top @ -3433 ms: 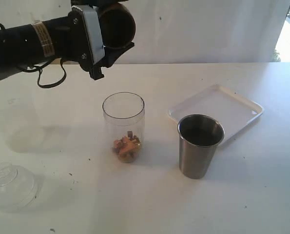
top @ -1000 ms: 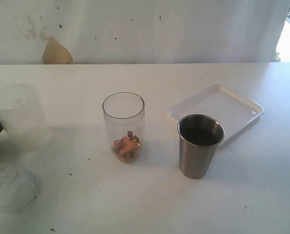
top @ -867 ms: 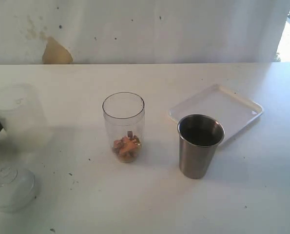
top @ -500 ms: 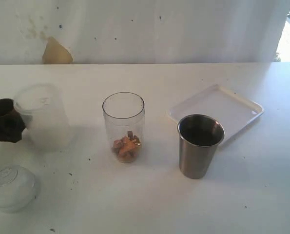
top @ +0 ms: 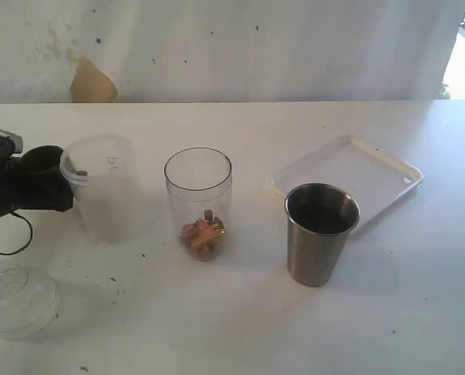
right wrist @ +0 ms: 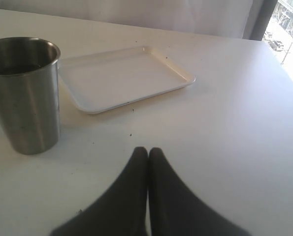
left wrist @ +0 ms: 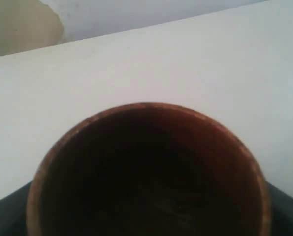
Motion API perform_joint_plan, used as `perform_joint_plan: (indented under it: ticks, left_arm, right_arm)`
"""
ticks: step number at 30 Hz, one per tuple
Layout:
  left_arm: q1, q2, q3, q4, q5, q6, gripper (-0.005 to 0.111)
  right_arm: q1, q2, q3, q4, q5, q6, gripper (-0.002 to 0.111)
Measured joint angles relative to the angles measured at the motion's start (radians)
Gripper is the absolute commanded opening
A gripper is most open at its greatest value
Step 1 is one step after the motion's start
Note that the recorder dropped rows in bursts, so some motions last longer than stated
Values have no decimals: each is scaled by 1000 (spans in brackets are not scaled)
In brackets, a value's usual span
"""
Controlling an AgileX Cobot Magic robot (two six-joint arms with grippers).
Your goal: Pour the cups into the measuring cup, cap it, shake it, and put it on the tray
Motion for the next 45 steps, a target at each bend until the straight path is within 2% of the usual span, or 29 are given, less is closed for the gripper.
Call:
perform_joint_plan:
  ticks: [2,5,13,16,18,26,35,37,40,45]
  left_arm:
    - [0,0,0,-70,37,-3,0]
    - [0,0,0,-187,82,-4,12]
    - [0,0,0,-190,93,-4,73]
    - [0,0,0,-217,93,-4,87]
    - [0,0,-4,-225,91,-4,89]
    - [0,-29,-4,-223,91,18,89]
    - [0,-211,-4,-223,127,10,88]
    - [0,-260,-4,-221,165,-23,83]
    - [0,-342,-4,-221,243,-69,59]
    - [0,-503,-4,-206,424,-115,1]
  right_arm:
    - [0,0,0,0,0,0,0]
    - [0,0,0,0,0,0,0]
    - [0,0,0,0,0,0,0]
    - [0,0,0,0,0,0,0]
    - [0,0,0,0,0,0,0]
    - [0,0,0,0,0,0,0]
    - [0,0,0,0,0,0,0]
    - [0,0,0,0,0,0,0]
    - [0,0,0,0,0,0,0]
    - [0,0,0,0,0,0,0]
